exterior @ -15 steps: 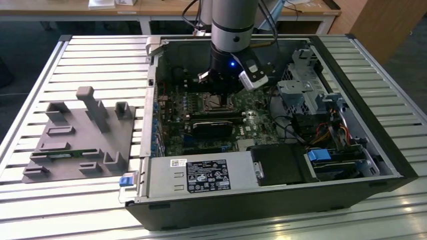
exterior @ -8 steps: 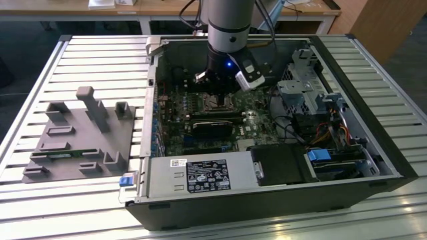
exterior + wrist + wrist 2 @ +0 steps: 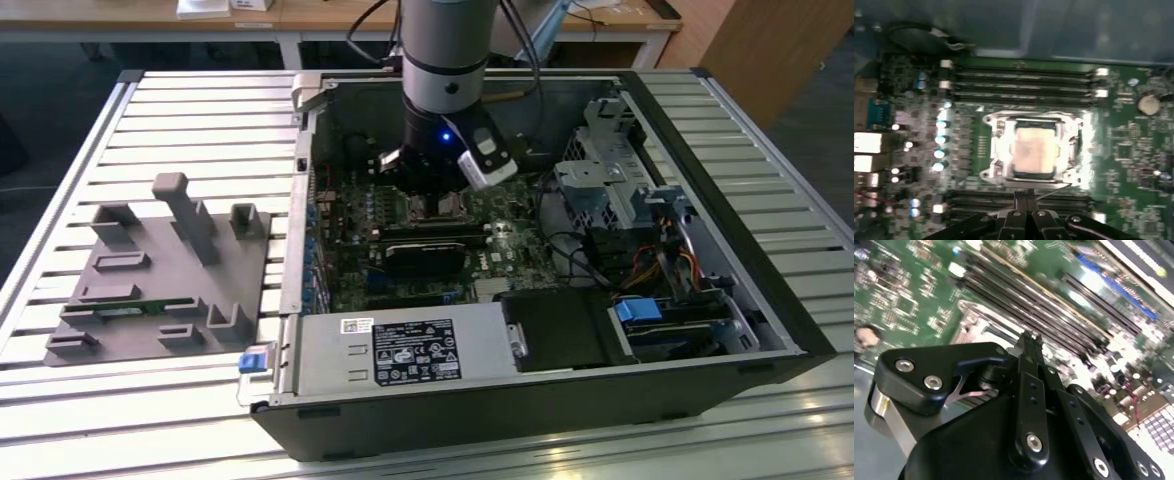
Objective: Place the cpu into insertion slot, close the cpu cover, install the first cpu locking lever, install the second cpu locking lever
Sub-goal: 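Install the second cpu locking lever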
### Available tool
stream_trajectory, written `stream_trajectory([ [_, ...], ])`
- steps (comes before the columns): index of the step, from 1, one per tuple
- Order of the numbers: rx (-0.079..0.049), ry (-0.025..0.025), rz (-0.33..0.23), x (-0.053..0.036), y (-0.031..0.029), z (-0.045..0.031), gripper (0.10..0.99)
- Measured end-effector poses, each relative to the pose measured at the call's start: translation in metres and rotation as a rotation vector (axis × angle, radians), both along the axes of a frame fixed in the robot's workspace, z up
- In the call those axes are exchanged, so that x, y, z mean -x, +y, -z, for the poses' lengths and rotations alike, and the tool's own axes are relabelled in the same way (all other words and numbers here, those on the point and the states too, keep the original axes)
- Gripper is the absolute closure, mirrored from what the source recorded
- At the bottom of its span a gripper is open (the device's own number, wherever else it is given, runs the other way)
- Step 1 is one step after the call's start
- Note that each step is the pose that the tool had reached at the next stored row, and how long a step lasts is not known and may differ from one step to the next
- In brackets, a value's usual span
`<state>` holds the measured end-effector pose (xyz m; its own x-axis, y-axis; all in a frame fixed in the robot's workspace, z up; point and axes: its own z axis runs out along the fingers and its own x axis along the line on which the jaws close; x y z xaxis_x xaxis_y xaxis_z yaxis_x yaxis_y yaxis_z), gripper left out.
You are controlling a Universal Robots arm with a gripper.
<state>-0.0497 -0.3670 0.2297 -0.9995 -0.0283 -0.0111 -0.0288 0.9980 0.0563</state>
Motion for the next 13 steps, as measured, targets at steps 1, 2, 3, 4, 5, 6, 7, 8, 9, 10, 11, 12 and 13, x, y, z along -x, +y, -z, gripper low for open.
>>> stream_trajectory([
  [1, 0.000, 0.0000, 0.000, 0.0044, 0.0000, 0.0006, 0.980],
  [2, 0.000, -0.0001, 0.000, 0.0078, 0.0001, 0.0016, 0.980],
  [3, 0.000, 0.0000, 0.000, 0.0095, 0.0000, 0.0033, 0.980],
  [4, 0.000, 0.0000, 0.000, 0.0101, 0.0000, 0.0051, 0.980],
  [5, 0.000, 0.0000, 0.000, 0.0102, 0.0000, 0.0069, 0.980],
  [6, 0.000, 0.0000, 0.000, 0.0102, 0.0000, 0.0087, 0.980],
  [7, 0.000, 0.0000, 0.000, 0.0102, -0.0001, 0.0102, 0.980],
  [8, -0.002, 0.0002, 0.000, 0.0102, -0.0010, 0.0110, 0.980],
  [9, -0.006, 0.0002, 0.000, 0.0102, -0.0027, 0.0115, 0.980],
  [10, -0.009, 0.0001, 0.000, 0.0102, -0.0046, 0.0119, 0.980],
  [11, -0.012, 0.0001, 0.000, 0.0103, -0.0066, 0.0121, 0.980],
  [12, -0.015, 0.0000, 0.000, 0.0103, -0.0086, 0.0122, 0.980],
  [13, -0.018, 0.0000, 0.000, 0.0107, -0.0100, 0.0122, 0.980],
])
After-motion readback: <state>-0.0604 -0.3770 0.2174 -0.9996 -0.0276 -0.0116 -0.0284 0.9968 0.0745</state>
